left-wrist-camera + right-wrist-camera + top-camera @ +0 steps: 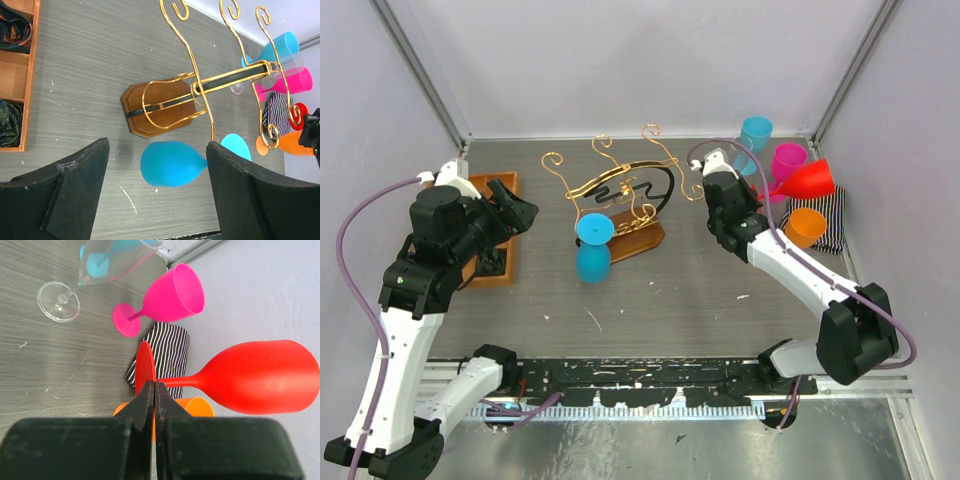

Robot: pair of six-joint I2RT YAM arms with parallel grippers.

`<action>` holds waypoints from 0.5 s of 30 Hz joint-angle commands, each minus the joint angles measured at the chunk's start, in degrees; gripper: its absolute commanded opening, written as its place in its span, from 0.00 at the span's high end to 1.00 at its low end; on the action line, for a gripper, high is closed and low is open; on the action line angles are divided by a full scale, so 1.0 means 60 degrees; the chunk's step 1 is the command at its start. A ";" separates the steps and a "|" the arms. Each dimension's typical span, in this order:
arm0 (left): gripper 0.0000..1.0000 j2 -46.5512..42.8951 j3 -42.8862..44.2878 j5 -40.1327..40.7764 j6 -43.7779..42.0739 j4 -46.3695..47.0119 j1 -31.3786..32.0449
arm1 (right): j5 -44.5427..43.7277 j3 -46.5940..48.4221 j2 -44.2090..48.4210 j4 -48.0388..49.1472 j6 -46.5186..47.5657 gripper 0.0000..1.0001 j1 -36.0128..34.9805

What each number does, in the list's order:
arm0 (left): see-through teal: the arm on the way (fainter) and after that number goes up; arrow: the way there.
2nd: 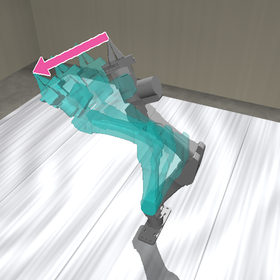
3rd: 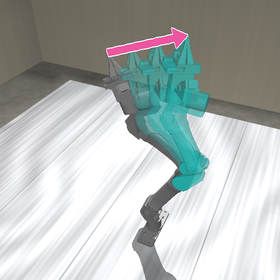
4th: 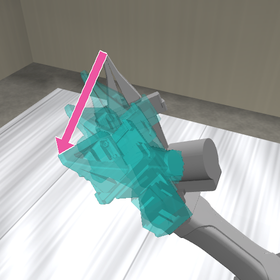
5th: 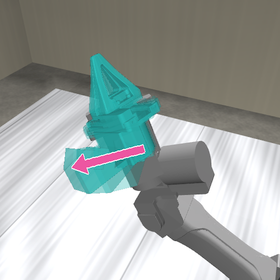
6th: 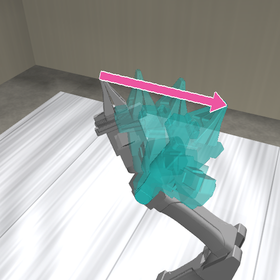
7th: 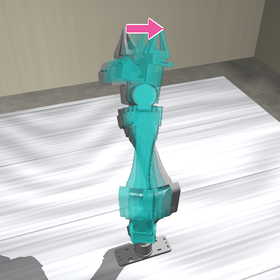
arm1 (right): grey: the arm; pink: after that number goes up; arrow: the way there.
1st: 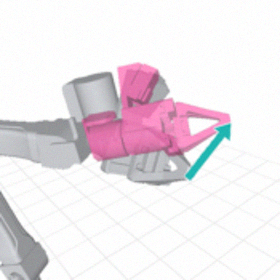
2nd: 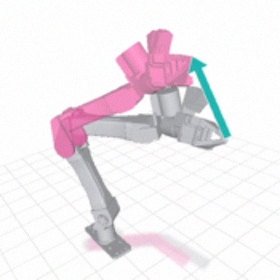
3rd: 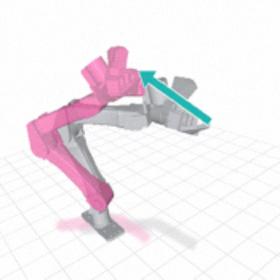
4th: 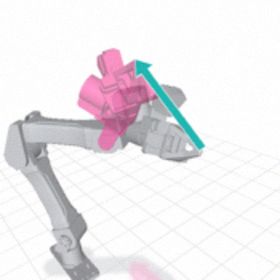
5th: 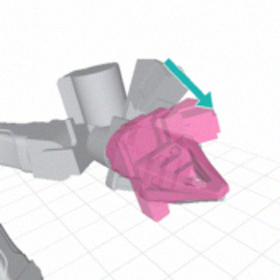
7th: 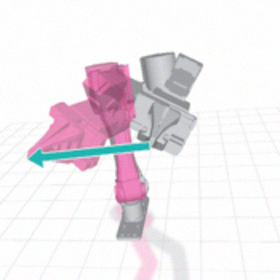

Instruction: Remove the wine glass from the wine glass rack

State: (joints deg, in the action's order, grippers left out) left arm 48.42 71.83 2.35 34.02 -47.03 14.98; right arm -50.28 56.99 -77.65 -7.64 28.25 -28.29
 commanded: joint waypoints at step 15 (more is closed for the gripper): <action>0.15 -0.0097 -0.0250 -0.0435 0.0285 0.0425 -0.0043 | -0.1696 0.0128 0.1198 -0.0384 -0.0219 0.99 -0.2033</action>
State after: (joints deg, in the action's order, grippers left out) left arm 48.25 71.29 1.76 34.68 -46.59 14.98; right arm -56.84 56.01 -70.72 -7.84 28.45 -37.78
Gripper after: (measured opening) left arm 0.849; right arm 0.036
